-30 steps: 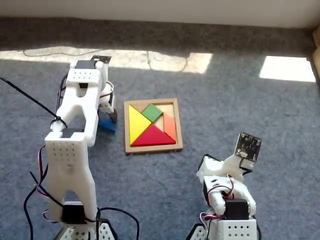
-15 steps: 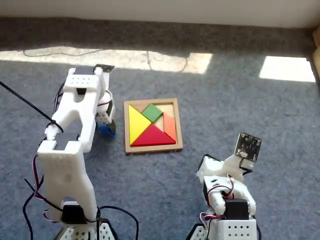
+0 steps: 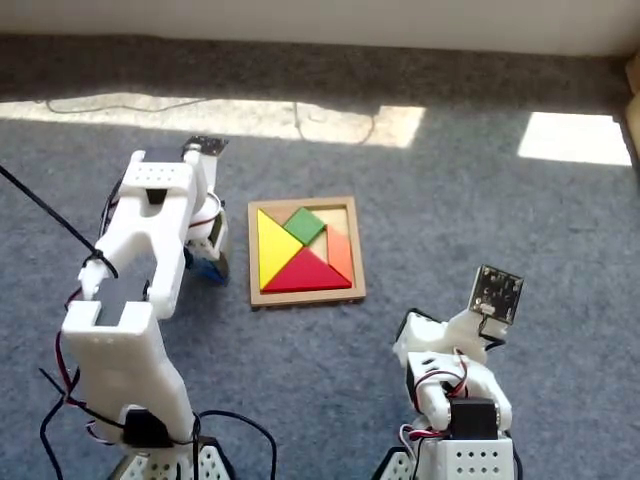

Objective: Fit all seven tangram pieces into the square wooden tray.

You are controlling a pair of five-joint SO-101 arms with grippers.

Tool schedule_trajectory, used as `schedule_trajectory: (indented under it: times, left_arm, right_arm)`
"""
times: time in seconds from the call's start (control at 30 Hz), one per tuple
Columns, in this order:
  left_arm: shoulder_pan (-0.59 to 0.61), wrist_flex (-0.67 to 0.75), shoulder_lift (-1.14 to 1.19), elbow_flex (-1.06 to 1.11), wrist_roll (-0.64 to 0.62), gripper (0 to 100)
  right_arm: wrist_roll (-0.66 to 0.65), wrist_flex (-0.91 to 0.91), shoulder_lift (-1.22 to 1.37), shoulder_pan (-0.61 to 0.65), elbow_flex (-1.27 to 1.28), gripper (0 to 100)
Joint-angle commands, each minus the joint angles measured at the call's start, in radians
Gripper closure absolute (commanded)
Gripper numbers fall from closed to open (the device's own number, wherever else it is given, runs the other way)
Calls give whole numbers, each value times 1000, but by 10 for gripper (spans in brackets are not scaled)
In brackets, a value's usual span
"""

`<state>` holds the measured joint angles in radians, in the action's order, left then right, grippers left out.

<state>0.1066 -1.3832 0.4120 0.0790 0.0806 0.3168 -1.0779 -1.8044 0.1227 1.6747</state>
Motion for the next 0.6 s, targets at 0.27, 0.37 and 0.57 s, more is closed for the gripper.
schedule_trajectory:
  times: [0.27,0.37,0.57]
  left_arm:
    - [18,184,-357,303,3,796]
    - [30,186,-400,295,-94,796]
    - [24,207,-407,308,-233,796]
  right_arm:
    - [-2,-1,-2,-12,124,993]
    - [-2,-1,-2,-12,124,993]
    - [-2,-1,-2,-12,124,993]
